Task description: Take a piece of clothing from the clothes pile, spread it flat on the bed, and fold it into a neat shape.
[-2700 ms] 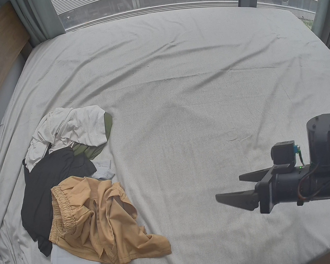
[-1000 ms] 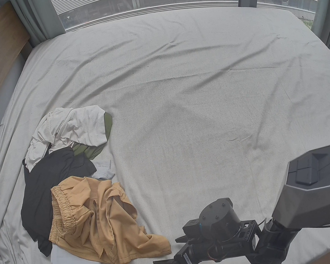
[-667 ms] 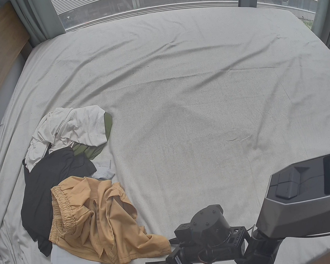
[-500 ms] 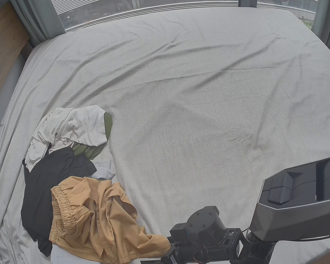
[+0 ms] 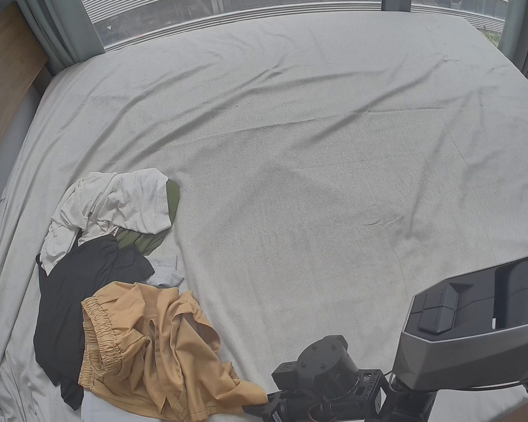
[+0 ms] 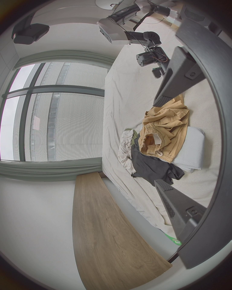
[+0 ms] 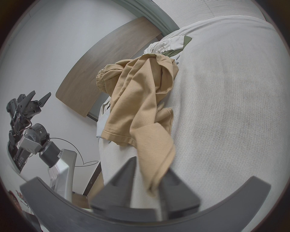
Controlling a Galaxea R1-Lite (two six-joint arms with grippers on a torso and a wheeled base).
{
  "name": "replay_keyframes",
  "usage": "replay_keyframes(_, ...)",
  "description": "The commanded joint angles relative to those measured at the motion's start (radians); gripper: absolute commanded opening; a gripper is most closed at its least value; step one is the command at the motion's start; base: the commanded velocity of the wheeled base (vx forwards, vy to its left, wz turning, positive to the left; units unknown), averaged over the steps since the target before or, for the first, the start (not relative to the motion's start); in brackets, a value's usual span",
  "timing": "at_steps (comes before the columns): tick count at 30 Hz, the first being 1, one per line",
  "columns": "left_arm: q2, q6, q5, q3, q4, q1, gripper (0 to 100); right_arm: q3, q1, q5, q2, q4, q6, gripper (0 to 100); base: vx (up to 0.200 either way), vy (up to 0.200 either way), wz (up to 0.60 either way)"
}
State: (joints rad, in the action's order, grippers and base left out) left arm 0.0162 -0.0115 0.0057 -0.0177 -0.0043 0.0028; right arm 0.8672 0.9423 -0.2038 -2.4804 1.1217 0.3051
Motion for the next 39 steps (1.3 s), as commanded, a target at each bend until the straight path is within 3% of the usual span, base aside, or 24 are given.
replay_keyframes(1, -0.013, -0.001, 0.0, 0.018, 0.0, 0.0, 100, -0.002, 0.0, 0.02, -0.008, 0.017, 0.0, 0, 0.0, 0.0, 0.0)
replay_keyframes(28, -0.015, 0.001, -0.001, 0.018, 0.0, 0.0, 100, -0.317, -0.128, 0.07, 0.201, 0.036, -0.006, 0, 0.0, 0.0, 0.0)
replay_keyframes(39, -0.015, 0.001, -0.001, 0.018, 0.0, 0.0, 100, -0.419, -0.168, 0.069, 0.225, 0.121, -0.011, 0, 0.0, 0.0, 0.0)
